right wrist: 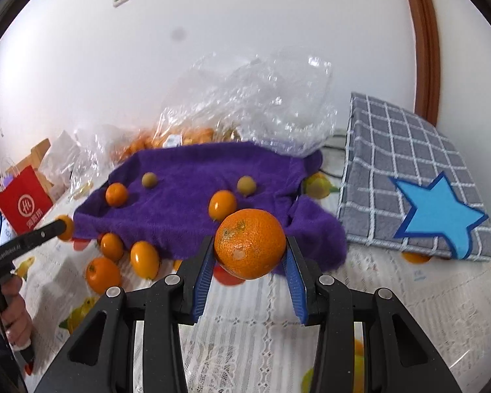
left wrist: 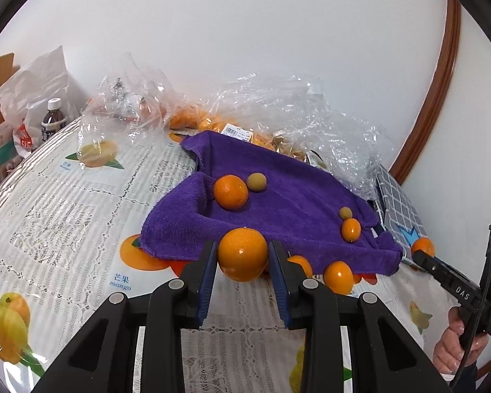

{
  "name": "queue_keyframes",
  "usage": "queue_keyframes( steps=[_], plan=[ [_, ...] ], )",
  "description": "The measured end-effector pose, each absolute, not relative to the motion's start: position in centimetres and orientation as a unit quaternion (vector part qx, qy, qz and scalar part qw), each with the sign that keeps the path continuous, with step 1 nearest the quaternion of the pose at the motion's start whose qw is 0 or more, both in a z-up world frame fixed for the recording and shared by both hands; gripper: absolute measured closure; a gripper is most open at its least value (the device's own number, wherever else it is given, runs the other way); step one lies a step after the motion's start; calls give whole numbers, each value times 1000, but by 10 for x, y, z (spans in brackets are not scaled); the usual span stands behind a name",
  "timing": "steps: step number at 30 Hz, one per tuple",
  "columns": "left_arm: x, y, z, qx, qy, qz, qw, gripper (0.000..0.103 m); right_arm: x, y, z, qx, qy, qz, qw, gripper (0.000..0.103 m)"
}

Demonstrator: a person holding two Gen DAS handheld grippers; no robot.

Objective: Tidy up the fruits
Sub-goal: 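Lower the orange onto the purple towel and open the left gripper while the right gripper does likewise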

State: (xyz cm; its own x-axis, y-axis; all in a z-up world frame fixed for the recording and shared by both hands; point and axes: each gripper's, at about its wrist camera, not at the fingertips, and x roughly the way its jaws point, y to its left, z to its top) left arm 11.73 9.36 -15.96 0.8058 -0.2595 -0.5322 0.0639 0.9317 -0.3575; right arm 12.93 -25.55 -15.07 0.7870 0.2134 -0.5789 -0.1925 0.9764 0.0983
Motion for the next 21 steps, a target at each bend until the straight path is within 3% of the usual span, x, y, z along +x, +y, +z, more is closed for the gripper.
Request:
queue_keyframes(
  steps=[12, 21],
  plan=[
    [138, 98, -122, -166, 267, -53, 948, 72, 157, -246, -109, -11, 291, 106, 951, 61],
    [196, 62, -121, -145, 285, -59, 946, 72, 206, -232, -132, -21, 320, 98, 942, 61]
  ],
)
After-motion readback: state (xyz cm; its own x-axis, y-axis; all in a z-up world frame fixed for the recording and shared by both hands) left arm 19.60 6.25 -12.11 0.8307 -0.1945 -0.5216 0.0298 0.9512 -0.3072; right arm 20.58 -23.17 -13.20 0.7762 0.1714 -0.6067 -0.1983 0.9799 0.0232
